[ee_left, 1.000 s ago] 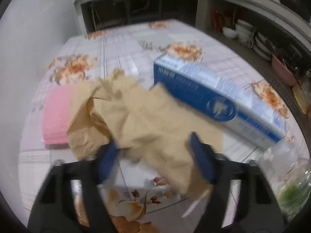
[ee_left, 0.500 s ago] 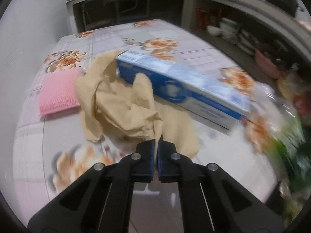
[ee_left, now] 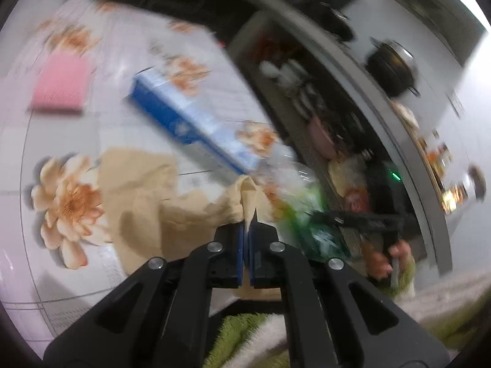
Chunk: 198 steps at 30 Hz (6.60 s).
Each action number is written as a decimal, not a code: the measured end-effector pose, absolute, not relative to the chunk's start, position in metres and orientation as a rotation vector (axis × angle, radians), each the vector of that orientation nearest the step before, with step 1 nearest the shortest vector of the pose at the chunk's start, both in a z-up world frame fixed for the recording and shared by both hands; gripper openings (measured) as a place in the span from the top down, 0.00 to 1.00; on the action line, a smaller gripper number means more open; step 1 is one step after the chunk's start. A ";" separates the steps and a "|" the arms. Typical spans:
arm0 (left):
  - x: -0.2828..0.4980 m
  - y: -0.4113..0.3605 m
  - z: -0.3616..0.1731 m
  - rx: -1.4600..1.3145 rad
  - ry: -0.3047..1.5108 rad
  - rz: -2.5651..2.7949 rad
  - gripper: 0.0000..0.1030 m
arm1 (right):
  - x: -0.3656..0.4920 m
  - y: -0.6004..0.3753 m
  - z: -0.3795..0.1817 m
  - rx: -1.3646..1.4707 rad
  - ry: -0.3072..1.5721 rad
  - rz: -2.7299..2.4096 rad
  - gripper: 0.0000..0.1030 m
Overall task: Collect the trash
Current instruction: 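Grasp the tan paper napkin with the left tool while the right tool holds the bottle, then carry the napkin and bottle over the wastebasket and open both tools, then bring both tools back over the table, then grasp the pink scrubber with the left tool while the right tool grasps the toothpaste box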
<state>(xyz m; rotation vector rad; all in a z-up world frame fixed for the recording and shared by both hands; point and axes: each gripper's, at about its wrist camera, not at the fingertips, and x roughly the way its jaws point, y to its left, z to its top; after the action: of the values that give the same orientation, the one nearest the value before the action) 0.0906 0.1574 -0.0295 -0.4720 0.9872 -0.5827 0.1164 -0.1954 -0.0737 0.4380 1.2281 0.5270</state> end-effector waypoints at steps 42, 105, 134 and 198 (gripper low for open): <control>0.123 0.152 -0.075 -0.010 0.958 -0.075 0.85 | 0.121 -0.191 -0.081 0.477 1.220 0.539 0.47; 0.260 -0.331 -0.100 0.212 1.284 -0.853 0.86 | 0.139 -0.541 -0.298 0.826 1.292 -0.301 0.47; 0.303 -0.415 -0.184 0.029 1.494 -0.759 0.39 | 0.082 -0.536 -0.271 0.774 1.049 -0.496 0.44; 0.281 0.245 -0.071 -0.064 1.036 0.170 0.16 | 0.257 -0.016 -0.060 -0.105 1.091 0.597 0.31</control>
<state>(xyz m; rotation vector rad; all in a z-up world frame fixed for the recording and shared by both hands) 0.2810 0.2455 -0.0710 -0.0643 1.0357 0.1700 0.2568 -0.0157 -0.0599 -0.1055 1.0906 0.5972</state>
